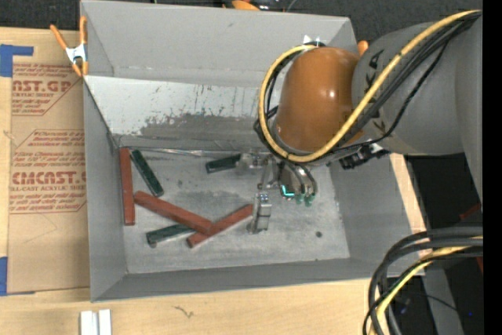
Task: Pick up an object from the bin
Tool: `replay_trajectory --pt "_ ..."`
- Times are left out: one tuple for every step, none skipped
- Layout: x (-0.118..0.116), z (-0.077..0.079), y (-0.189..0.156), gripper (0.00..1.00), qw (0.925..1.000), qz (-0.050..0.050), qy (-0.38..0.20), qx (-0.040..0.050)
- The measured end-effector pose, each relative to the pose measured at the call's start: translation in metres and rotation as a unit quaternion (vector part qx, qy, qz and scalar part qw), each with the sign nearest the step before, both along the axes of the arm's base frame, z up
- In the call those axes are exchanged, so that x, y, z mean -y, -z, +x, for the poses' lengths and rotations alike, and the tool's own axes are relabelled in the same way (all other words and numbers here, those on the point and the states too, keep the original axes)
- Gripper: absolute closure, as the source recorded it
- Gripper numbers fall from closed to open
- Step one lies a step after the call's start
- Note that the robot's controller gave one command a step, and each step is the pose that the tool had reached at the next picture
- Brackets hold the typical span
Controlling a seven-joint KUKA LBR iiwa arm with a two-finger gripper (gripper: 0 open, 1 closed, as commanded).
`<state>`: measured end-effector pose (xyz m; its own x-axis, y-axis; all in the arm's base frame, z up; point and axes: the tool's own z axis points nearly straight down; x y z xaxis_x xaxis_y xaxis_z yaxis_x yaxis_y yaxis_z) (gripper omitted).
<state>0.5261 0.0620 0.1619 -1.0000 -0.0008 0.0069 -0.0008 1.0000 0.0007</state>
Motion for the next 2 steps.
replay_trajectory --pt "0.0053 0.0166 0.0923 0.0 0.9761 0.001 -0.218 0.0022" --pt "0.0052 0.0173 0.0909 1.0 0.9762 0.001 -0.217 0.0035"
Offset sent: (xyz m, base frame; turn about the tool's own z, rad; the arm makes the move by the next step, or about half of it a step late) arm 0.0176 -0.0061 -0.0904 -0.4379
